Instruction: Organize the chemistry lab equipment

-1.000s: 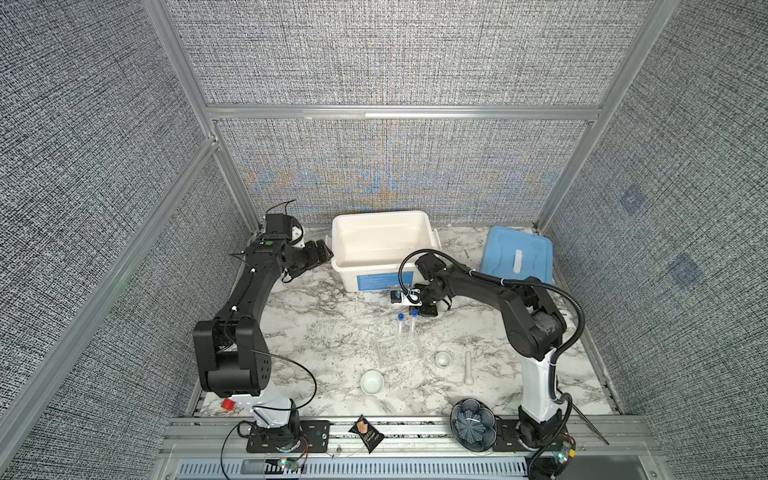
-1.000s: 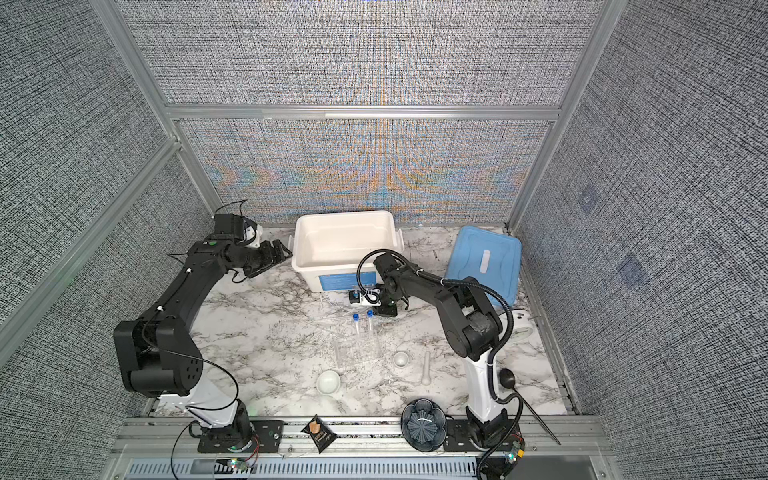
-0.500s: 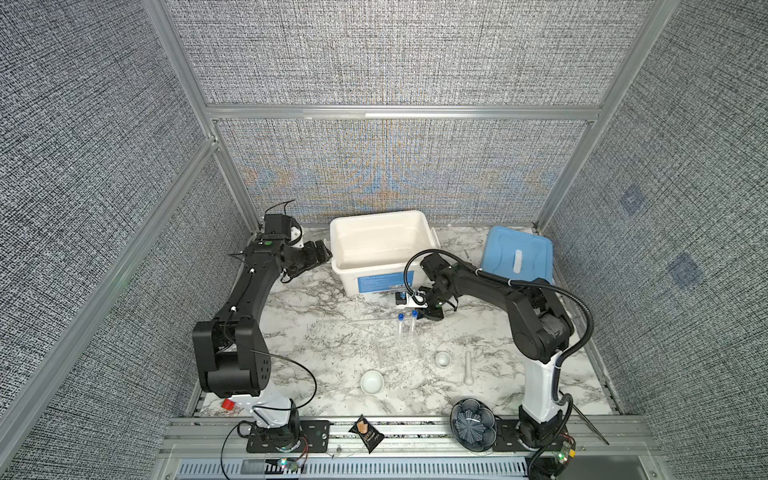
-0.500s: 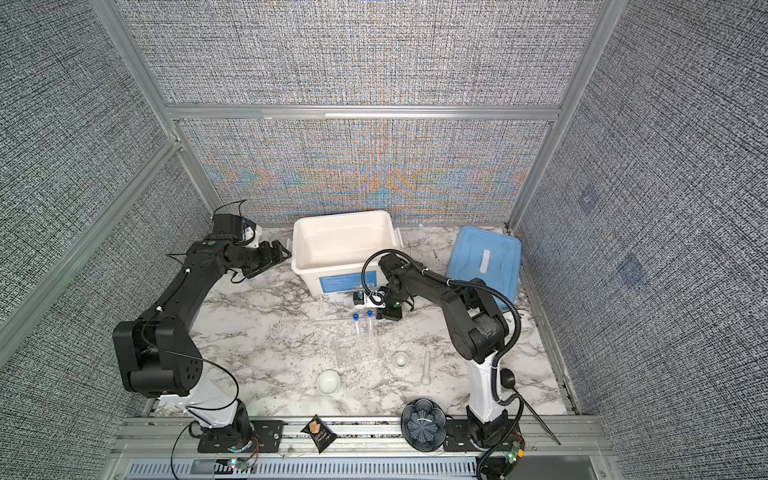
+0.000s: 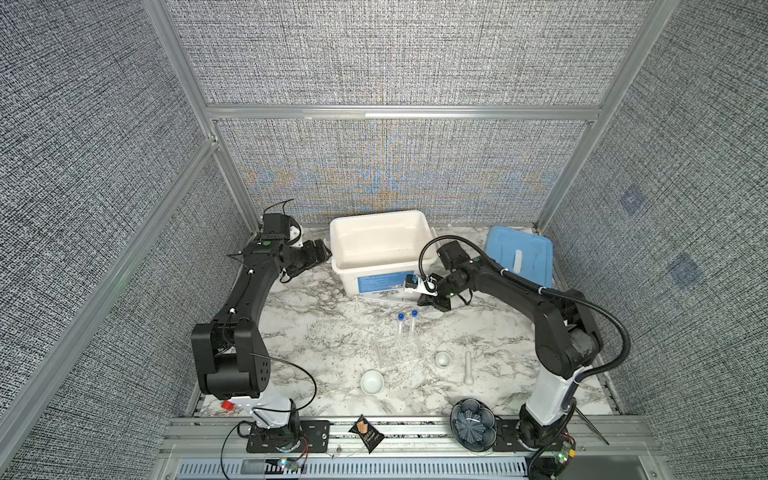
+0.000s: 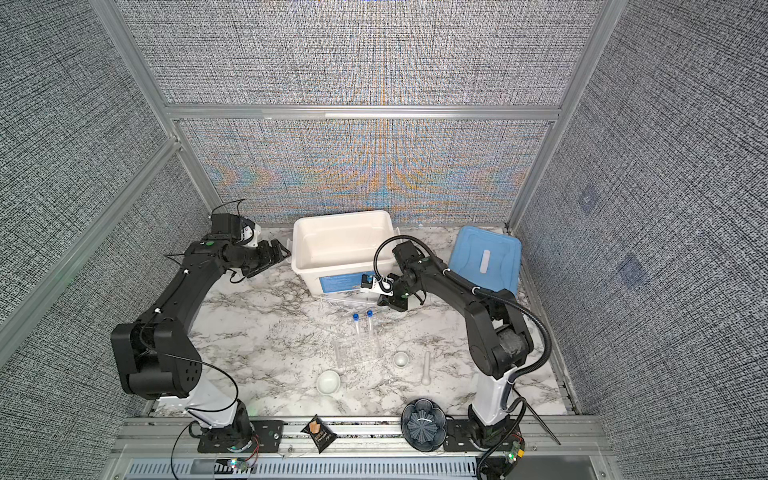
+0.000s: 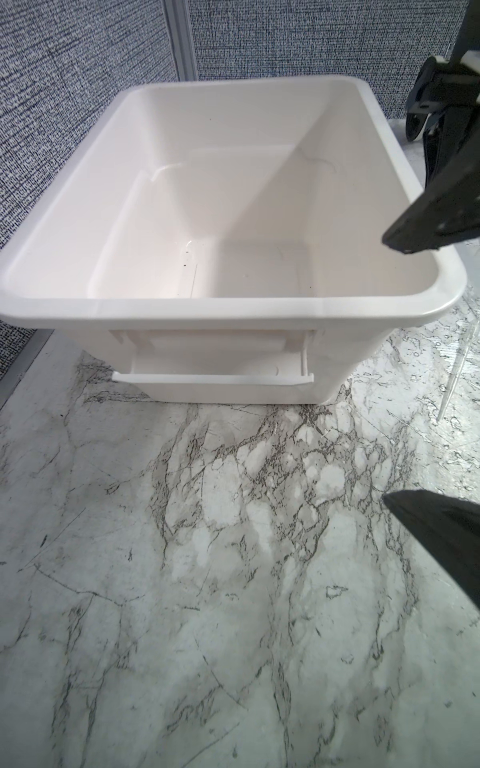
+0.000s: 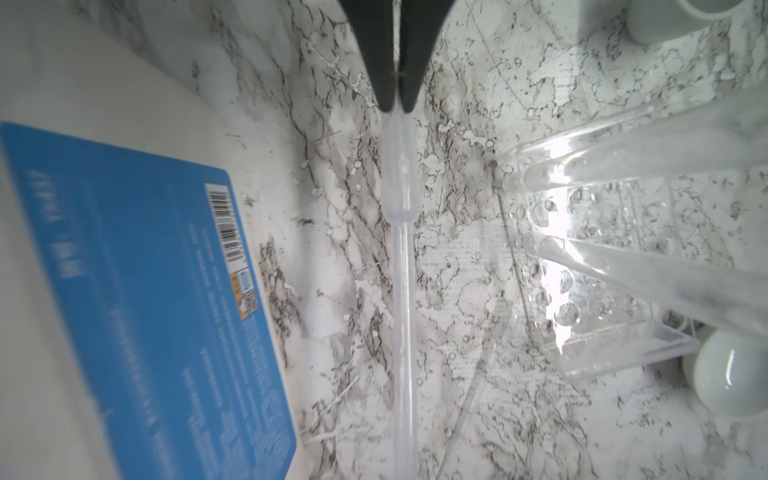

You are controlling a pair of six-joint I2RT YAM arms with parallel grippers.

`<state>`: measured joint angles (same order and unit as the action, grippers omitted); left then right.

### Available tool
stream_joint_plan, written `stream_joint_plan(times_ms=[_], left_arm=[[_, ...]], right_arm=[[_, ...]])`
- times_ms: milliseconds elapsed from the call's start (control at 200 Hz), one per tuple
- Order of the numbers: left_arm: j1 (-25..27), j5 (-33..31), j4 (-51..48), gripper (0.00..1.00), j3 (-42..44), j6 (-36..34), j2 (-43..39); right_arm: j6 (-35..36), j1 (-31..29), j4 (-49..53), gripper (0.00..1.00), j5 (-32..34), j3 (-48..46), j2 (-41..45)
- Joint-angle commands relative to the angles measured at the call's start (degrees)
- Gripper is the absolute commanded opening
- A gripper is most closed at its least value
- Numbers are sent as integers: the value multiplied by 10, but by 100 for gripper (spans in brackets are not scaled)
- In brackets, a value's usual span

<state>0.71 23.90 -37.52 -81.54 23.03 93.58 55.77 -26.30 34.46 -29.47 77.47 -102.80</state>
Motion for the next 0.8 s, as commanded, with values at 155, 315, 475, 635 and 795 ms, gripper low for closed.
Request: stream_joint_plan(times_ms=[155, 315, 475, 635, 795], left_arm=[[0, 35, 32, 89, -8, 23, -1], [1, 42, 29, 86, -18, 36, 14], [16, 38, 28, 79, -19, 37, 24], [45, -18, -18, 76, -46, 7, 39], [64, -47, -57, 67, -75, -18, 57]], right_arm=[[-58, 23, -44, 5, -61, -2, 66], [-75, 37, -57, 4, -56, 2, 89], [-82, 47, -48, 4, -50, 35, 87], [-117, 53, -69, 3, -24, 59, 85], [-102, 54, -63, 3, 27, 91, 74]])
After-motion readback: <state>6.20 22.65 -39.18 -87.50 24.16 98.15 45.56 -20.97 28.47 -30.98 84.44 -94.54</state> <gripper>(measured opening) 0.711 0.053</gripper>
